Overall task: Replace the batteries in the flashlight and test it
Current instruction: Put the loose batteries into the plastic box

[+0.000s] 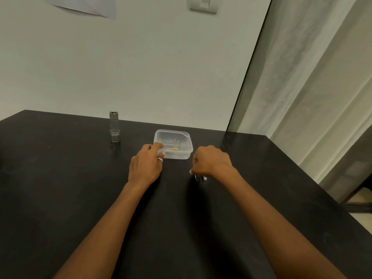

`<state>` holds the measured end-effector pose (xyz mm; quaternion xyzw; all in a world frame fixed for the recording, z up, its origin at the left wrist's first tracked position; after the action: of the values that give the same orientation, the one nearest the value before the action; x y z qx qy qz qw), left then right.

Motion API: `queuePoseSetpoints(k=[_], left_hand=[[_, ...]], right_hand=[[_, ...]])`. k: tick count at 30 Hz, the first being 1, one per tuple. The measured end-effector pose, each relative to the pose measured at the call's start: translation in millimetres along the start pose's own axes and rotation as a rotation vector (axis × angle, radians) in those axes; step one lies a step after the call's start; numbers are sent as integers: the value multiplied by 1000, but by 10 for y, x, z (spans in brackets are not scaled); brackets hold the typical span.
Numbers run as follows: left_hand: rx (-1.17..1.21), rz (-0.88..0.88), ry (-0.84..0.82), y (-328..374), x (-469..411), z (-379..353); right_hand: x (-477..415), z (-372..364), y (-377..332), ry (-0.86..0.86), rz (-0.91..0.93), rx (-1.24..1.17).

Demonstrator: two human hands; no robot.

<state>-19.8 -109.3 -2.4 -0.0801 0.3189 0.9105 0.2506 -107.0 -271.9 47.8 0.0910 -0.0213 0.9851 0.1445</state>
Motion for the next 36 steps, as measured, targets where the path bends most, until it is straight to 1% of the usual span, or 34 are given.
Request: queuePoseSetpoints(k=[5,8,11,13,15,17,19,24,28,32,36], left_hand=[[17,6,3,6,6,5],[23,17,2,-5,6,1],[6,3,0,6,7,-4],[-10,-10,-7,9,6,-10],[-13,-16,-15,5,-3,-20],[-11,-18,-16,-2,-13,-28],[-3,-24,-17,-16,-27,-44],[5,-35,-1,-40,-50,-49],[-9,-40,2,-13,-40,-58],[4,-46,5,-23,-35,-51],[16,-47,11,-22,-35,-43]], right_hand=[[-8,-154,-118,64,35,41],[-28,-159,-175,66,53,13],[-93,13,-161,127,68,-111],[-164,219,-180,219,125,-233],[-280,391,-267,268,212,-291],[-453,477,-389,260,277,-259],[-661,478,-493,219,304,-203],[-1087,290,-620,71,300,-36],[-1219,134,-634,-12,284,4],[-1155,208,-559,14,271,-63],[-899,477,-248,154,190,-157]])
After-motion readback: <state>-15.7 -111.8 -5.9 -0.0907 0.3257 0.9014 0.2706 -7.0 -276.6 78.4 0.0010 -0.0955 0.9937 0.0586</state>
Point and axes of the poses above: each hand's wrist, its own x-axis away from the middle knuckle, its own z-axis out of the back of the hand, y = z × x, the point moved 8 cm from there along -x, towards the middle knuckle, and after that the axes turned 8 degrees about -y, right-handed, at the moved point
